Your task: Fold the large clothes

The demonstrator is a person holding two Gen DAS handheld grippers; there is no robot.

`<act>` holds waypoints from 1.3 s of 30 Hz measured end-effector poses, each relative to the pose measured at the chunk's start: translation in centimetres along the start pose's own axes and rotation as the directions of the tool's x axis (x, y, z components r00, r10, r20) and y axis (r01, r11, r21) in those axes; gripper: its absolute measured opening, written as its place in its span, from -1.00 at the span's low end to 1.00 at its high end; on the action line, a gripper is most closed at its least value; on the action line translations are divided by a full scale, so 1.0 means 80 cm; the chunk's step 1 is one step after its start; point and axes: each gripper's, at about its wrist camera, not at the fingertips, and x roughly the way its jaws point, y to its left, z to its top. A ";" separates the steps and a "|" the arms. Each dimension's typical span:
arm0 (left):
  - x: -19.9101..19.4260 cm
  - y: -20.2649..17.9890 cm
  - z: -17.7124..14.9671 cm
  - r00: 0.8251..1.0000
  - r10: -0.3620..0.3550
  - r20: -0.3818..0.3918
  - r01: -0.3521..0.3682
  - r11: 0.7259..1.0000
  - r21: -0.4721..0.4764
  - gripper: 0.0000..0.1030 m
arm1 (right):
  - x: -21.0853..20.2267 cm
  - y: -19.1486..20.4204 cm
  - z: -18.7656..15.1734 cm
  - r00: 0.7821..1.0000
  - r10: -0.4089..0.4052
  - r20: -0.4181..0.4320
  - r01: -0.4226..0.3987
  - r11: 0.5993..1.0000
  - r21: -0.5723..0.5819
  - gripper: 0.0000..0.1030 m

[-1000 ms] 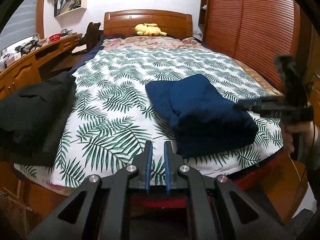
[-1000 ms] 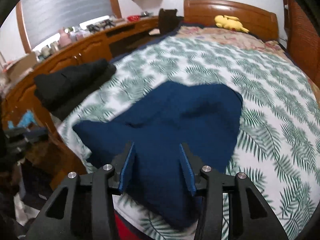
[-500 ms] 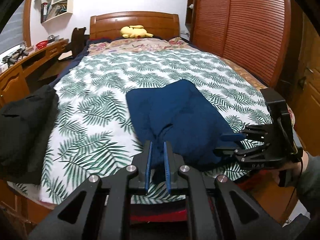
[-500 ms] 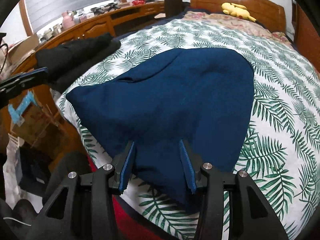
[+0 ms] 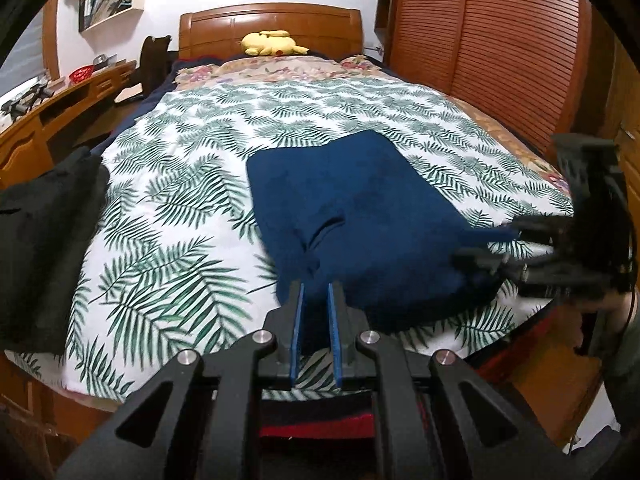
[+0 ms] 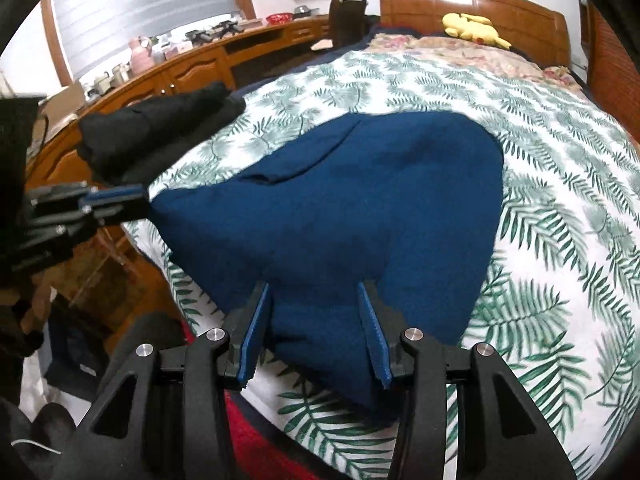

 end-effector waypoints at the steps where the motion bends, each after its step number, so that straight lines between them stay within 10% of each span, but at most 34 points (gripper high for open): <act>1: -0.001 0.003 -0.002 1.000 0.007 -0.003 -0.007 1.000 -0.003 -0.82 | -0.002 -0.007 0.005 1.000 -0.014 0.006 0.014 1.000 0.000 -0.12; 20: 0.032 0.019 -0.033 0.993 -0.086 -0.077 0.082 0.995 -0.055 -0.67 | 0.116 -0.177 0.100 0.961 -0.249 -0.121 0.251 0.968 0.006 0.43; 28: 0.051 0.012 -0.034 0.988 -0.114 -0.103 0.108 0.992 -0.062 -0.54 | 0.153 -0.220 0.081 0.973 -0.172 -0.154 0.194 0.970 0.148 0.87; 39: 0.070 0.007 -0.029 0.988 -0.106 -0.110 0.099 0.993 -0.065 -0.46 | 0.148 -0.219 0.071 0.984 -0.155 -0.092 0.169 0.970 0.175 0.89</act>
